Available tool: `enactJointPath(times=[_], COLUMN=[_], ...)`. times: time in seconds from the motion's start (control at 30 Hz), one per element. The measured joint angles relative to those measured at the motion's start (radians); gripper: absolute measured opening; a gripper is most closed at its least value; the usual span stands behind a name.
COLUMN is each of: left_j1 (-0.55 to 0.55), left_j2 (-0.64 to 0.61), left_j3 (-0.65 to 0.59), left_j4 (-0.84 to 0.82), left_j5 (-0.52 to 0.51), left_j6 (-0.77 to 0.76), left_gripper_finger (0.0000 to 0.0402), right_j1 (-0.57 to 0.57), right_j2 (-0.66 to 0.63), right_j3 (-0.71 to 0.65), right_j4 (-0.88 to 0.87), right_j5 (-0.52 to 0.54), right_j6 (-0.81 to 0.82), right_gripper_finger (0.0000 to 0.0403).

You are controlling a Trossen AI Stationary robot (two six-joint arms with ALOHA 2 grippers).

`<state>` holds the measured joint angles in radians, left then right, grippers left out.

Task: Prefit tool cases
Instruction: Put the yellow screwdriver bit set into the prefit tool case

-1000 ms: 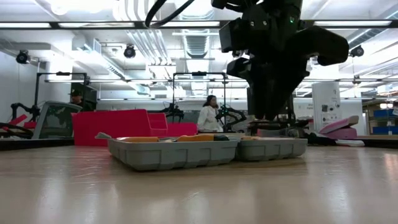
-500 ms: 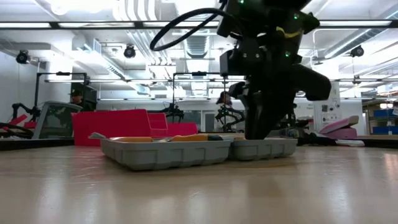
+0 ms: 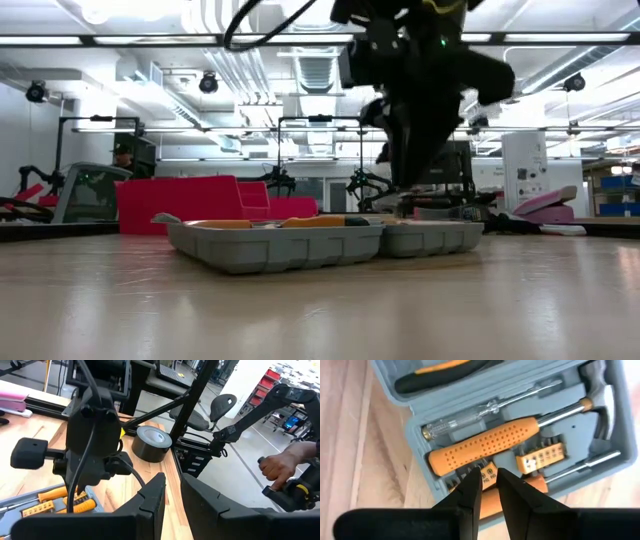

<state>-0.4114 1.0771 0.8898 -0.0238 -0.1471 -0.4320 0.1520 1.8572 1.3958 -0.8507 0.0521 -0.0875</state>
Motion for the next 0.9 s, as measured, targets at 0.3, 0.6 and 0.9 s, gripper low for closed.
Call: enactJointPath(times=[0.3, 0.6, 0.9], left_j1=[0.0, 0.0, 0.0], left_j2=[0.0, 0.0, 0.0], left_j3=[0.0, 0.0, 0.0], left_j4=[0.0, 0.001, -0.001], left_j5=[0.0, 0.0, 0.0], left_j6=[0.0, 0.003, 0.004], left_gripper_finger=[0.0066, 0.0066, 0.0066], right_j1=[0.0, -0.01, -0.073], right_j2=[-0.002, 0.02, 0.071], right_j3=[0.022, -0.112, -0.211], right_j4=[-0.053, 0.115, 0.243], right_j5=[0.0, 0.001, -0.067], right_j6=[0.011, 0.005, 0.051], right_gripper_finger=[0.0062, 0.0045, 0.0037])
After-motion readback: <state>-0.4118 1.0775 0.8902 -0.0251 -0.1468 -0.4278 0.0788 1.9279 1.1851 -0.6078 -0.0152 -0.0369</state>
